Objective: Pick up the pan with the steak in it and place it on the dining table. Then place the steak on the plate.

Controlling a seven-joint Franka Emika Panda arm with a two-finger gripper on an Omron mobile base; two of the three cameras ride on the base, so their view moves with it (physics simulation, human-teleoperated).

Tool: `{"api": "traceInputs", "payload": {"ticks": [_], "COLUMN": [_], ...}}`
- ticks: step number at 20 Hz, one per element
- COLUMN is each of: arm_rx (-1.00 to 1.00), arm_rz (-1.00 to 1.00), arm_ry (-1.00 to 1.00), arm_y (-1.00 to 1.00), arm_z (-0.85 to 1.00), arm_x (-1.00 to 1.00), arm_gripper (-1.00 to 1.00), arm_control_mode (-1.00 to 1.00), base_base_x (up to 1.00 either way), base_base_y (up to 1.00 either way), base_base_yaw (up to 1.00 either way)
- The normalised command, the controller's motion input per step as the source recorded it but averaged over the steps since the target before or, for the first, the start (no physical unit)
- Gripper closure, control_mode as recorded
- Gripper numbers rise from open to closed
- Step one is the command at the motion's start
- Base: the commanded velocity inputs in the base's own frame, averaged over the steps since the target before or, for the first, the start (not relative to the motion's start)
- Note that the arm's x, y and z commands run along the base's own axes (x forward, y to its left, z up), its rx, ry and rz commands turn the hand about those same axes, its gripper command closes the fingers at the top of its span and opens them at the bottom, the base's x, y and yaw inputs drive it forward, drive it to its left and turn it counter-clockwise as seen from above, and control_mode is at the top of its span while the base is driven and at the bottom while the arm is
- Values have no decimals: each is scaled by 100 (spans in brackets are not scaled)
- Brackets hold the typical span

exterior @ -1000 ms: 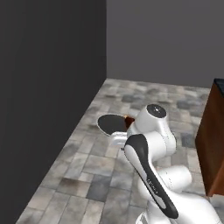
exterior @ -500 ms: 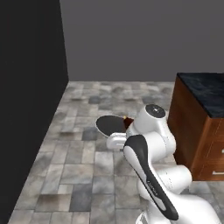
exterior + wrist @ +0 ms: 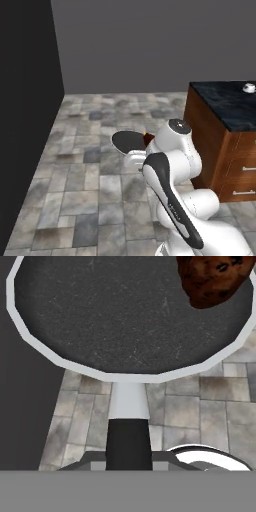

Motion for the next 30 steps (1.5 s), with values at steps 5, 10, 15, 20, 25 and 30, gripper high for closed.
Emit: {"api": "traceInputs", "payload": {"ticks": [5, 10, 15, 20, 25, 30], "arm_rx": [0, 0, 0, 0, 0, 0], "arm_rz": [0, 0, 0, 0, 0, 0], "arm_ry": [0, 0, 0, 0, 0, 0], "arm_y": [0, 0, 0, 0, 0, 0], "arm_z": [0, 0, 0, 0, 0, 0], "arm_x": [0, 0, 0, 0, 0, 0], "arm_gripper": [100, 100, 100, 100, 100, 100], "arm_control_mode": [100, 100, 100, 100, 100, 100], "base_base_x": [21, 56, 67, 100, 100, 100], "base_base_y": [38, 39, 45, 22, 20, 23], "base_base_yaw": [0, 0, -1, -9, -12, -12]}}
